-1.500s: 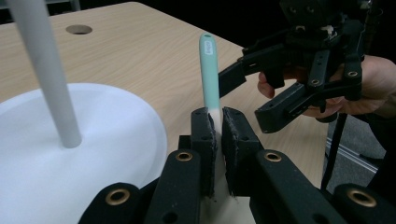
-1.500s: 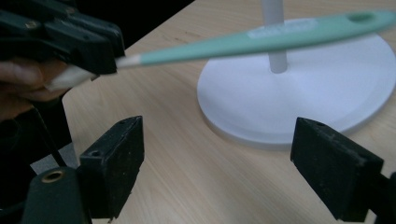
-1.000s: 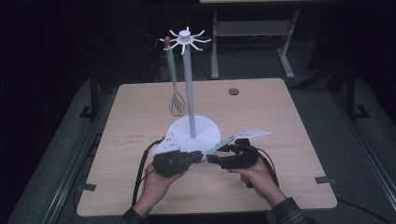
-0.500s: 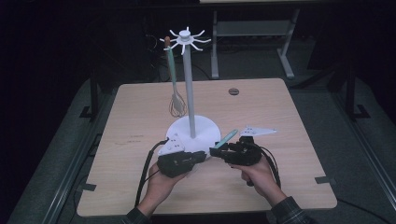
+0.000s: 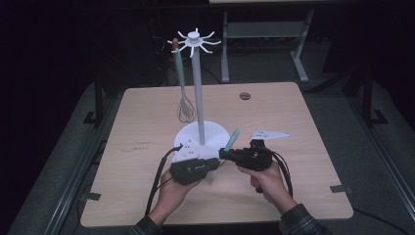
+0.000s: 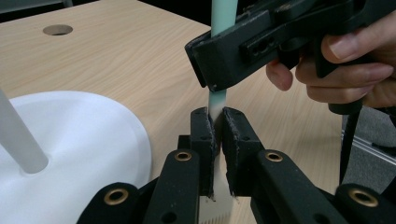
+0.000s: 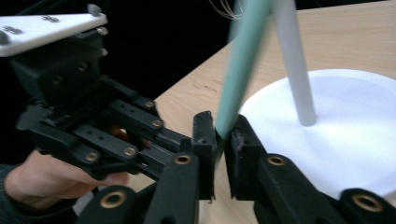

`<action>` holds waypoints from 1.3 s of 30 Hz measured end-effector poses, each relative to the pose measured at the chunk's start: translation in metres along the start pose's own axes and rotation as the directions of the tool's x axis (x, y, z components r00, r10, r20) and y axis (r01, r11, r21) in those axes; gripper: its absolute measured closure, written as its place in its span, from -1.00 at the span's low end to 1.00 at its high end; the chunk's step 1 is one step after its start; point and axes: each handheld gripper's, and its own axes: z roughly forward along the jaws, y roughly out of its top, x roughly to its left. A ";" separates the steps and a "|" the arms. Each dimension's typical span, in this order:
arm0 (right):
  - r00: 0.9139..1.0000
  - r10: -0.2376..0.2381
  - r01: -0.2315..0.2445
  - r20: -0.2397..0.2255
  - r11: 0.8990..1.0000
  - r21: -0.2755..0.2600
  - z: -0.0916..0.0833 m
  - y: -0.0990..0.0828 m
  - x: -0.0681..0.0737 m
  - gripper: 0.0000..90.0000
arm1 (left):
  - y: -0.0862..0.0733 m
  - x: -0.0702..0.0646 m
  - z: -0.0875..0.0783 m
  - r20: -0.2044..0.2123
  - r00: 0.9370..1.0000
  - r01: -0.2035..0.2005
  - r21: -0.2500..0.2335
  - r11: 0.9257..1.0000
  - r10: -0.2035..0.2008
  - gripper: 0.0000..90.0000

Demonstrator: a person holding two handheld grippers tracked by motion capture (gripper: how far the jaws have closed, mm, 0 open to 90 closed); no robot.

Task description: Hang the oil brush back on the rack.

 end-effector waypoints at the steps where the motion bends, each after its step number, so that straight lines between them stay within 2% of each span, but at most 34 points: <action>1: 1.000 0.000 0.000 -0.001 1.000 0.001 0.000 0.000 0.001 0.87 | 0.000 0.000 0.000 0.007 1.000 0.001 -0.002 1.000 -0.001 0.84; 3: 1.000 -0.020 0.020 -0.005 1.000 -0.003 0.002 0.001 0.002 0.87 | 0.000 0.000 -0.001 0.012 1.000 0.004 -0.003 1.000 -0.004 0.83; 7: 0.999 -0.033 0.033 -0.015 0.999 0.009 0.003 0.002 0.004 0.87 | -0.002 0.002 -0.008 0.011 1.000 -0.008 0.016 1.000 0.008 0.54; 9: 0.999 -0.049 0.050 -0.016 0.999 0.014 0.005 0.003 0.005 0.87 | -0.004 0.004 -0.013 0.005 1.000 -0.020 0.044 0.999 0.020 0.44; 12: 0.996 -0.093 0.093 -0.017 0.995 0.029 0.007 0.005 0.007 0.88 | -0.011 0.009 -0.023 0.013 1.000 -0.027 0.106 0.994 0.026 0.29; 16: 0.990 -0.137 0.137 -0.015 0.990 0.034 0.010 0.011 0.009 0.87 | -0.026 0.016 -0.037 0.001 1.000 -0.022 0.156 0.988 0.022 0.09; 18: 0.988 -0.151 0.152 -0.018 0.988 0.034 0.011 0.014 0.011 0.88 | -0.035 0.020 -0.044 -0.008 1.000 -0.012 0.179 0.984 0.014 -0.01; 19: 0.988 -0.151 0.152 -0.019 0.988 0.037 0.012 0.015 0.012 0.87 | -0.038 0.023 -0.047 -0.010 1.000 -0.025 0.193 0.981 0.028 -0.05; 23: 0.985 -0.170 0.172 -0.035 0.984 0.053 0.017 0.022 0.016 0.88 | -0.054 0.033 -0.060 -0.040 0.999 -0.005 0.220 0.975 0.014 -0.20; 24: 0.984 -0.176 0.178 -0.039 0.982 0.060 0.018 0.024 0.017 0.88 | -0.057 0.036 -0.064 -0.047 0.999 -0.016 0.228 0.974 0.027 -0.24; 27: 0.980 -0.193 0.196 -0.050 0.978 0.071 0.021 0.033 0.022 0.88 | -0.066 0.043 -0.074 -0.072 0.997 0.011 0.233 0.972 0.006 -0.38; 29: 0.977 -0.203 0.207 -0.059 0.976 0.072 0.022 0.041 0.025 0.87 | -0.072 0.046 -0.081 -0.090 0.996 0.029 0.221 0.975 -0.009 -0.43; 35: 0.968 -0.238 0.243 -0.078 0.969 0.054 0.025 0.067 0.034 0.87 | -0.085 0.053 -0.096 -0.120 0.993 0.033 0.265 0.964 -0.001 -0.68; 39: 0.962 -0.256 0.261 -0.095 0.964 0.046 0.026 0.085 0.041 0.88 | -0.091 0.054 -0.101 -0.141 0.990 0.037 0.276 0.960 0.003 -0.70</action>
